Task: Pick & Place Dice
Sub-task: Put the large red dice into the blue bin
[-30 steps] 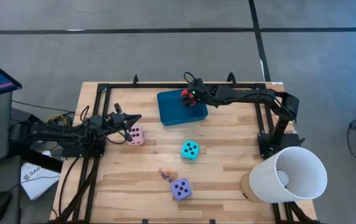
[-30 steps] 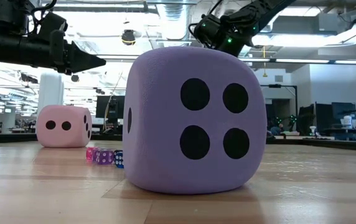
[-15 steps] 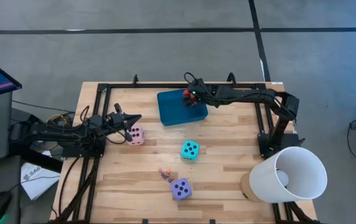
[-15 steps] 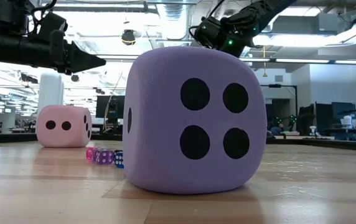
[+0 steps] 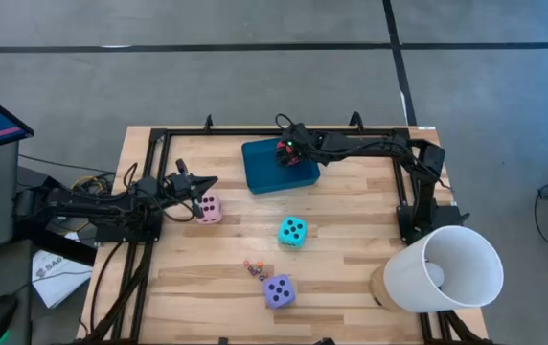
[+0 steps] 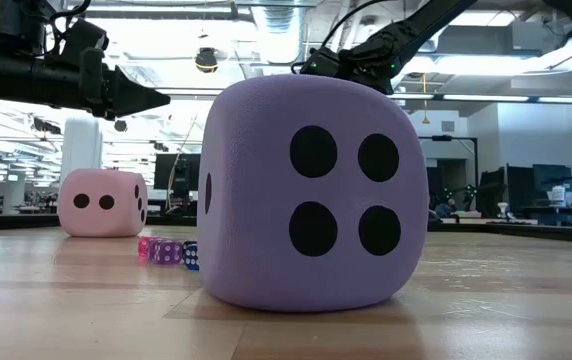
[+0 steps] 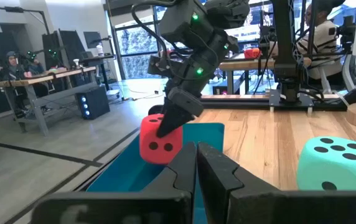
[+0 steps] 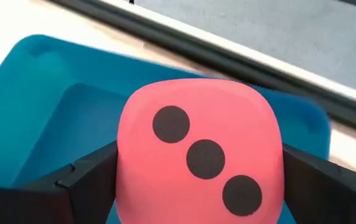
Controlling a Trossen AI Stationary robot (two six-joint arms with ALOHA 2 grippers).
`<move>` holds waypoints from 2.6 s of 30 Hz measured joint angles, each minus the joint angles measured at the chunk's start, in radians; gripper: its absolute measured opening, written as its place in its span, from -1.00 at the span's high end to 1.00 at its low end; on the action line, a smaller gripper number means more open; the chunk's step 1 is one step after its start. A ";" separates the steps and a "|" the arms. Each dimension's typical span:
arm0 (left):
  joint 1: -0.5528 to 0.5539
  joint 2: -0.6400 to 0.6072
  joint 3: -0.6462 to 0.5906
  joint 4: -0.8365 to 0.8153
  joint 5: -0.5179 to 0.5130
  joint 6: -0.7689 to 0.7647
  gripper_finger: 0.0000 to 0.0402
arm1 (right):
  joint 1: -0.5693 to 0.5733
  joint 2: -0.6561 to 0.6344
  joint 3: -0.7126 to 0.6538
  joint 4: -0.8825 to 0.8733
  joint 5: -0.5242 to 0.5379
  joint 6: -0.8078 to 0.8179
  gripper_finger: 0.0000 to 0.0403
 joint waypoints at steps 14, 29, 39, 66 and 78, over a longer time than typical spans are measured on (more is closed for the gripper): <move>0.000 0.000 0.000 -0.001 0.001 0.000 0.97 | 0.000 -0.001 0.001 -0.009 0.000 -0.019 -0.83; 0.000 0.000 0.000 -0.001 0.003 0.000 0.97 | 0.000 -0.001 0.001 -0.008 0.000 -0.019 -0.83; 0.000 0.000 0.000 -0.001 0.003 0.000 0.97 | 0.002 -0.002 0.002 -0.016 -0.001 -0.019 -0.85; 0.000 0.000 0.000 -0.001 0.001 0.000 0.97 | 0.044 -0.002 0.002 0.022 0.000 -0.019 -0.95; 0.000 0.000 0.000 -0.001 0.001 0.000 0.97 | 0.044 -0.002 0.002 0.022 0.000 -0.019 -0.96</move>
